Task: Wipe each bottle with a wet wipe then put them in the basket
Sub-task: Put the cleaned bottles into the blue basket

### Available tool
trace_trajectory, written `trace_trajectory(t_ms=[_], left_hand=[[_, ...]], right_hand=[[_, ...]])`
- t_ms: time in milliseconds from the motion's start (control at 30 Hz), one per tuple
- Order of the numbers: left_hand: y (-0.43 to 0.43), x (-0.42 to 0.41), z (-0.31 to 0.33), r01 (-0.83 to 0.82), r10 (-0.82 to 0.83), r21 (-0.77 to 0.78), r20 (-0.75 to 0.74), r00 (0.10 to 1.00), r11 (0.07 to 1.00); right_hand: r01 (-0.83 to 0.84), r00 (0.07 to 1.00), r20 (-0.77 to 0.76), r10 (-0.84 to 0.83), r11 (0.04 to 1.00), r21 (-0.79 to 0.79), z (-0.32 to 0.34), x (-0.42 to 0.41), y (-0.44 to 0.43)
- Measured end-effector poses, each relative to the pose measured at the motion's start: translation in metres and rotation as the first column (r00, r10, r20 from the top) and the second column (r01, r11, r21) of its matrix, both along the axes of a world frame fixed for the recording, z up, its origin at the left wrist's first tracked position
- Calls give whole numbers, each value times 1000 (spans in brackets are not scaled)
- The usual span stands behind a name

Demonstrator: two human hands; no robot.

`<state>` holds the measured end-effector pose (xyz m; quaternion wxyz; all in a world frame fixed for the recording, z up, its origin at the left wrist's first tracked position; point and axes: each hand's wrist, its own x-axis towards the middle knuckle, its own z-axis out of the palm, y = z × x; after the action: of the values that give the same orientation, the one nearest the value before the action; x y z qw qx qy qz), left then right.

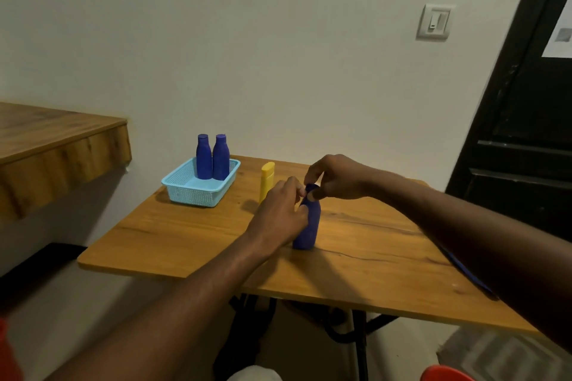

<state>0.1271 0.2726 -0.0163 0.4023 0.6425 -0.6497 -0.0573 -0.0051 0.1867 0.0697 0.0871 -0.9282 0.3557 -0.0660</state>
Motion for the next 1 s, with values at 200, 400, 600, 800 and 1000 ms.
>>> trace_trajectory(t_ms=[200,400,600,800,1000], left_hand=[[-2,15,8,-11,14,-213,15,1000,977],[-4,37,29,-76,82,-358,0,997,931],[-22,84,40,-215,273,-434,77,959,875],[-60,151,30,-296,345,-369,74,936,881],[-99,207,15,-326,356,-253,82,931,911]], right_hand=[[-6,1000,25,5,999,50,42,4,-1],[-31,970,243,21,999,40,94,37,-2],[-7,899,436,25,999,-41,104,95,-13],[10,881,473,23,998,-68,80,165,-53],[-9,895,443,40,997,-73,54,218,-104]])
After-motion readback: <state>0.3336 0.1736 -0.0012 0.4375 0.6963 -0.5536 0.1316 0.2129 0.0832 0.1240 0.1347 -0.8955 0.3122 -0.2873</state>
